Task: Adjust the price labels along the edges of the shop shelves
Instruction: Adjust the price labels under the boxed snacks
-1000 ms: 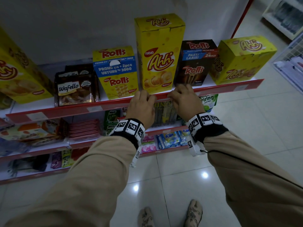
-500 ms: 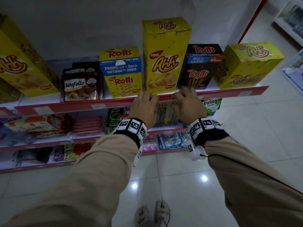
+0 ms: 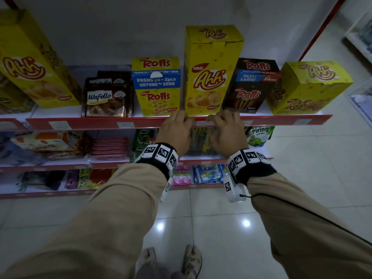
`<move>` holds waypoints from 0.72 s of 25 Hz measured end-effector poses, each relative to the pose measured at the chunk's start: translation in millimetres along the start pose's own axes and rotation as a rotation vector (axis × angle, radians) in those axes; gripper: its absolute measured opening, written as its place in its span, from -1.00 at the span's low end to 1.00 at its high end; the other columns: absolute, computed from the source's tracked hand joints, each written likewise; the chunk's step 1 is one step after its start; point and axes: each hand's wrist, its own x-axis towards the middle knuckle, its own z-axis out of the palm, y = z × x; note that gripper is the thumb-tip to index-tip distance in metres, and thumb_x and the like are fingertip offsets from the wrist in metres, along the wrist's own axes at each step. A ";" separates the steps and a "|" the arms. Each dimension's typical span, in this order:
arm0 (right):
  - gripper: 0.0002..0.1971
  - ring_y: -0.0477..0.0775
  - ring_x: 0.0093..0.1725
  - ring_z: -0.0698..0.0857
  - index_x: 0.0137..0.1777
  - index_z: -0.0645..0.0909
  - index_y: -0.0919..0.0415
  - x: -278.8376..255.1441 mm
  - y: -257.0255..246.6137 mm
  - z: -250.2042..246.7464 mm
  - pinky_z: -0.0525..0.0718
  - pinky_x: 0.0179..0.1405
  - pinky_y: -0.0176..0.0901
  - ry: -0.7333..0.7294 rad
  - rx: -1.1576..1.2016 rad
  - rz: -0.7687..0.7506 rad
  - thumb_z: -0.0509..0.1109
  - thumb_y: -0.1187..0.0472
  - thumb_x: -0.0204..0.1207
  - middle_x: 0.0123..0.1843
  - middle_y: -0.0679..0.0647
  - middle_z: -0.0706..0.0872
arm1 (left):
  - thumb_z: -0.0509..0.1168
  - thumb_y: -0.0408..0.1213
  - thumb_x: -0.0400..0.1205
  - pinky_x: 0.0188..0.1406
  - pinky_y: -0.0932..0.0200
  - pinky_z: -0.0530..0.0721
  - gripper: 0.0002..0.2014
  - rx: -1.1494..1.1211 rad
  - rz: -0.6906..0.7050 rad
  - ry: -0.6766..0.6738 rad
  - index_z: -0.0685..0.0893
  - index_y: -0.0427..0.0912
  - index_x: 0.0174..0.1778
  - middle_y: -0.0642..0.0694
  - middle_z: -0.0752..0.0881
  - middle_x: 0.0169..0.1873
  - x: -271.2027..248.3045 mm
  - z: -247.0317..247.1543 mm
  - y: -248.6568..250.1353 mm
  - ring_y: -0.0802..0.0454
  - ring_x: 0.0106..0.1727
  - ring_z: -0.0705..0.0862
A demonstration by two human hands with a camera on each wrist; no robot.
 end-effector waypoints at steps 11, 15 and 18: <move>-0.60 0.37 0.14 0.50 0.20 0.56 0.36 14.4 -82.8 19.4 0.48 0.11 0.15 -0.065 -0.032 -0.026 0.31 0.31 0.34 0.17 0.32 0.59 | 0.22 -0.36 0.55 0.31 -0.01 0.41 -0.58 0.007 0.015 -0.013 0.54 -0.28 0.37 -0.26 0.51 0.30 -33.6 -13.8 -71.0 -0.22 0.30 0.43; -0.57 0.34 0.09 0.55 0.22 0.59 0.36 9.0 -87.0 24.8 0.51 0.14 0.11 -0.021 -0.042 -0.063 0.24 0.31 0.34 0.11 0.30 0.66 | 0.25 -0.23 0.54 0.29 -0.10 0.44 -0.48 -0.001 0.046 -0.065 0.47 -0.11 0.47 -0.18 0.46 0.29 -32.0 -12.1 -75.3 -0.20 0.29 0.39; -0.59 0.33 0.02 0.57 0.17 0.63 0.33 8.0 -89.7 27.8 0.55 0.05 0.09 0.037 -0.044 -0.067 0.22 0.30 0.32 0.02 0.28 0.68 | 0.29 -0.17 0.48 0.20 -0.12 0.46 -0.40 -0.008 0.036 -0.076 0.42 0.01 0.51 -0.15 0.44 0.21 -32.6 -9.8 -74.6 -0.20 0.24 0.38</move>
